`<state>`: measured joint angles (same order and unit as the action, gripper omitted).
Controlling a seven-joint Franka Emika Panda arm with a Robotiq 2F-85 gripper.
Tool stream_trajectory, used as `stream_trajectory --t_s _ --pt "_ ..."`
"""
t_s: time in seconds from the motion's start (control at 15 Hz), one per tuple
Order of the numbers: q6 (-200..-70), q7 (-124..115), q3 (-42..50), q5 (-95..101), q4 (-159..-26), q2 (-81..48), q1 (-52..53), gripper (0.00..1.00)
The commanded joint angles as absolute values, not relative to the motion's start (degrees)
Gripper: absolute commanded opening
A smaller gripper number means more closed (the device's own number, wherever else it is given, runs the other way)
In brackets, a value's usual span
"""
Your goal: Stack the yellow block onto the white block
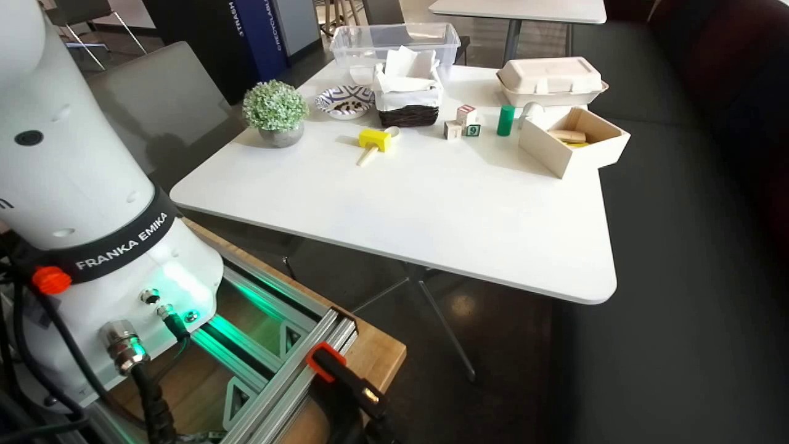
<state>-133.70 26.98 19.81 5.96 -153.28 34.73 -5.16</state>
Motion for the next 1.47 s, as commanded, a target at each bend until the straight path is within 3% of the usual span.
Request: stream_trajectory --t_s 0.0,0.4,0.93,1.0,1.4 --pt "-138.21 20.74 18.80 -2.76 -153.44 30.34 -2.62 1.00" --pt "-150.11 14.04 17.55 -21.57 -153.76 19.91 4.00 1.00" --pt "-162.09 9.42 15.86 -32.55 -153.32 1.56 6.02 1.00" --pt "-159.43 8.81 15.84 -29.74 -154.88 6.55 4.71 1.00" --pt "-159.52 9.54 16.14 -35.92 -153.32 5.02 6.10 1.00"
